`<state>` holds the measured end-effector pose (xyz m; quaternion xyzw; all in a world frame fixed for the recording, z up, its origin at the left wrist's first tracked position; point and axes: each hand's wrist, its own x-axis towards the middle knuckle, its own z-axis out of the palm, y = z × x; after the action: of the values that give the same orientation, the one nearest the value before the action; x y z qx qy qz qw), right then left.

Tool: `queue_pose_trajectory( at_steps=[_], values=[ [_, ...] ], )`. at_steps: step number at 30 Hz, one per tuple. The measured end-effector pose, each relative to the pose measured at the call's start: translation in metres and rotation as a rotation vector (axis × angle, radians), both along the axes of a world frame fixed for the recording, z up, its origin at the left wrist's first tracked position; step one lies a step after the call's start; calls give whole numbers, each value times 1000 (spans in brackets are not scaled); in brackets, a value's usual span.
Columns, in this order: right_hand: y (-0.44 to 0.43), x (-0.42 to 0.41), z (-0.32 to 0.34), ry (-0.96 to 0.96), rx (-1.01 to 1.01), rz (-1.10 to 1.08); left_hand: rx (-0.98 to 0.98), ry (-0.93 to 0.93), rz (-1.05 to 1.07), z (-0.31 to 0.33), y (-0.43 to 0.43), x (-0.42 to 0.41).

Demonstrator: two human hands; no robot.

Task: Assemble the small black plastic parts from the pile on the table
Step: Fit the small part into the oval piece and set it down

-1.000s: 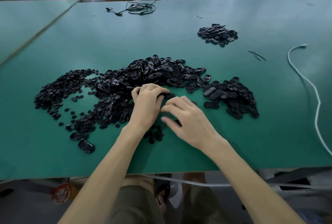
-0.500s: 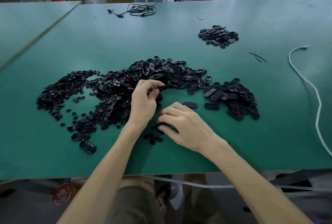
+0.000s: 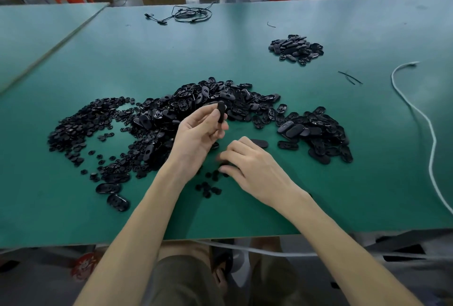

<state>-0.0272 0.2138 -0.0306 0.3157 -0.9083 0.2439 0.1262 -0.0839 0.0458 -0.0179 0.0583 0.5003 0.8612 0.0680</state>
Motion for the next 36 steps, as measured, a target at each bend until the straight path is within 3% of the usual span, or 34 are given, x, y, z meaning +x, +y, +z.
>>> queue_pose_trajectory(
  at_steps=[13,17,36],
  values=[
    [-1,-3,-3,103,-41,-65,-190,29,-88,-10,5,-1],
    [0,-1,-3,141,-186,-153,-263,56,-89,-12,6,-1],
    [16,-9,0,-122,-679,-402,-339,69,-68,-15,8,0]
  ],
)
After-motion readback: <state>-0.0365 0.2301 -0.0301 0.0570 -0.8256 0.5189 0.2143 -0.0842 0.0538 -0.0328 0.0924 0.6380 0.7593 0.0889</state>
